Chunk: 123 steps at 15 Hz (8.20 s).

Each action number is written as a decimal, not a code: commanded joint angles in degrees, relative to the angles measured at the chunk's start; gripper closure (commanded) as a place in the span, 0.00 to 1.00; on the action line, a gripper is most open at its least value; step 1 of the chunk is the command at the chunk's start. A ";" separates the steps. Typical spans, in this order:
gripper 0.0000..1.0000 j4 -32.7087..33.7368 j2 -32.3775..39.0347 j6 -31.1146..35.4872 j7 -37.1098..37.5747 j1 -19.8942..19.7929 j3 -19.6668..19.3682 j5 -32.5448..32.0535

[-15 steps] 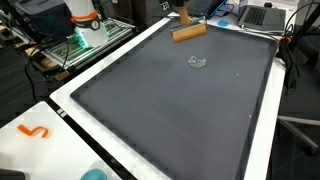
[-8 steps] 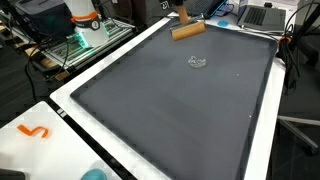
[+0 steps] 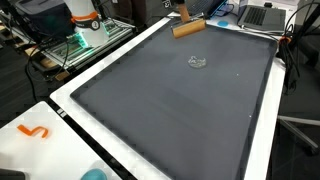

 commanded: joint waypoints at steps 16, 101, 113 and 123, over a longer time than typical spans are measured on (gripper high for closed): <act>0.76 5.09 1.54 -6.01 12.53 5.57 7.08 -9.79; 0.76 18.16 30.35 0.36 8.70 5.19 8.97 -30.81; 0.76 20.91 32.31 1.12 15.04 4.13 7.42 -28.74; 0.76 25.84 35.98 -3.27 19.10 4.74 6.35 -28.16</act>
